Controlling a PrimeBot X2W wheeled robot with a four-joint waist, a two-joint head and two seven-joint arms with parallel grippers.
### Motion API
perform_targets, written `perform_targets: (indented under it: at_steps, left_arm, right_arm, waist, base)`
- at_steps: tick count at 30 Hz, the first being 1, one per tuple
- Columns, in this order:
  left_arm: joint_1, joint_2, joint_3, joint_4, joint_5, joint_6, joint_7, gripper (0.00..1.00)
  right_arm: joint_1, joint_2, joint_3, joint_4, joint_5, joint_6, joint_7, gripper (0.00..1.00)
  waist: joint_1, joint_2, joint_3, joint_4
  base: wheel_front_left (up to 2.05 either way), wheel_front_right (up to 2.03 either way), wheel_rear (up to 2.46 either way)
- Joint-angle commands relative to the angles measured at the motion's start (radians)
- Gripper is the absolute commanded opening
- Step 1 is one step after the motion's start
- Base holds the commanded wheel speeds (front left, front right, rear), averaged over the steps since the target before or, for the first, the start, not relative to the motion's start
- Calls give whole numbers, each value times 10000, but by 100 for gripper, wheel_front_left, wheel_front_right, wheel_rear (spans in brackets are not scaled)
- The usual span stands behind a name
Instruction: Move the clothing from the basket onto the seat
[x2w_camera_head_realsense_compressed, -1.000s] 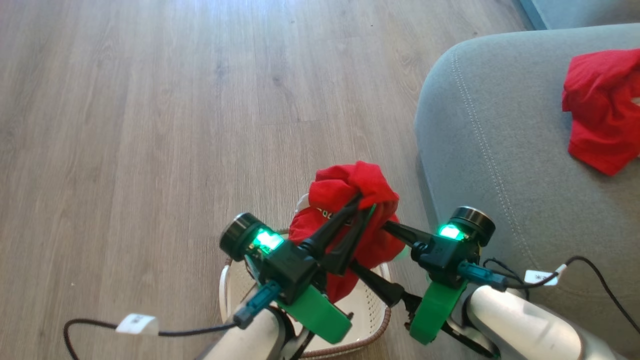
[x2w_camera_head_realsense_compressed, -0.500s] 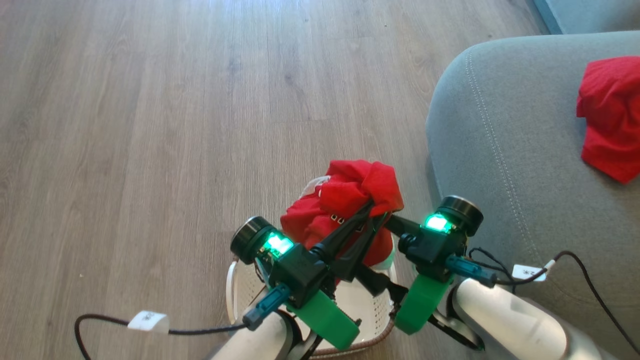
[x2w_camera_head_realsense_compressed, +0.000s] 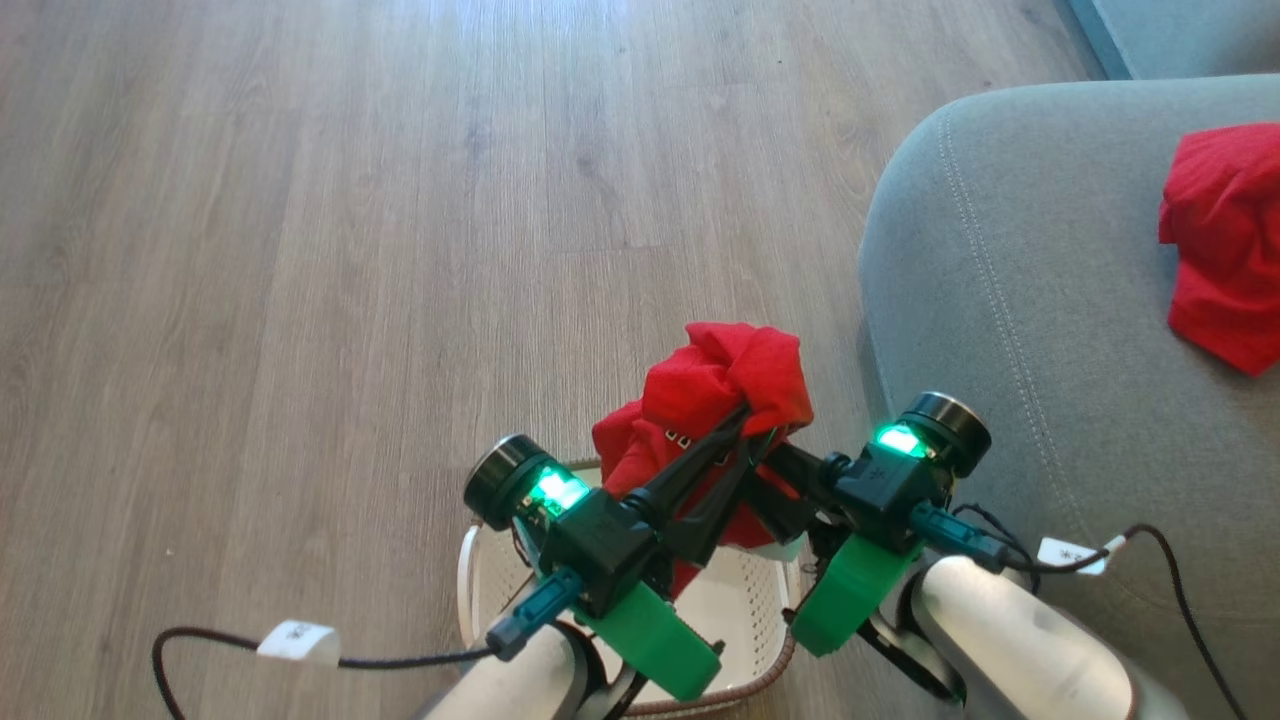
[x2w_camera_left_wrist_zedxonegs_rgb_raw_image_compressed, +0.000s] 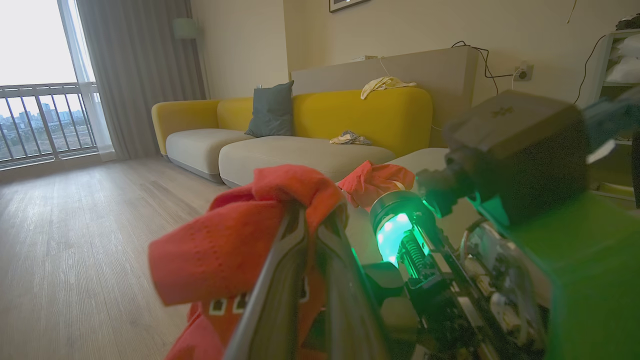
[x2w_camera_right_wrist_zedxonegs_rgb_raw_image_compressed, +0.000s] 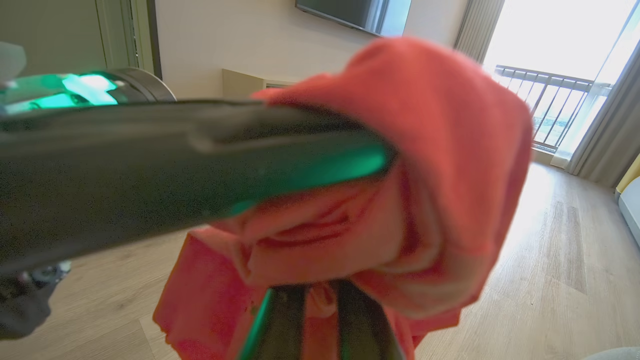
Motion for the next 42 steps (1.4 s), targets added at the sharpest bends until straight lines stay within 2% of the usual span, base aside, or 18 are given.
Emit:
perform_targets:
  at_steps: [1,6,7,9,10,24,42]
  left_arm:
    - [-400,-13,298,-292,-9,23,-51,0]
    - [-343,-13,343,-286,-35,-6,-51,0]
    - [-342,-13,355,-324,-44,-8,-51,24]
    - [-334,-13,383,-409,-42,22,-51,97]
    - [-328,-13,391,-440,-33,35,-51,100]
    - [-183,-13,697,-228,169,85,-51,100]
    - [668,-13,1380,1213,604,-239,-51,100]
  right_arm:
    - [5,126,-105,-307,-93,-2,-65,0]
    - [186,293,-473,-419,-273,-2,-65,0]
    - [238,339,-611,-487,-324,-2,-65,0]
    - [344,420,-879,-597,-446,-2,-65,0]
    - [392,455,-1012,-639,-520,-2,-65,0]
    - [931,694,-3147,-1058,-1473,-2,-65,0]
    - [2226,768,-5980,-825,-2158,-2,-65,0]
  waist:
    - [0,0,-9,-1]
    - [0,0,-14,-14]
    - [0,0,-11,-17]
    - [0,0,-3,-24]
    - [0,0,1,-28]
    - [0,0,22,-89]
    - [0,0,9,-288]
  base:
    - [0,0,0]
    - [0,0,0]
    - [0,0,0]
    - [0,0,0]
    - [0,0,0]
    - [0,0,0]
    - [0,0,0]
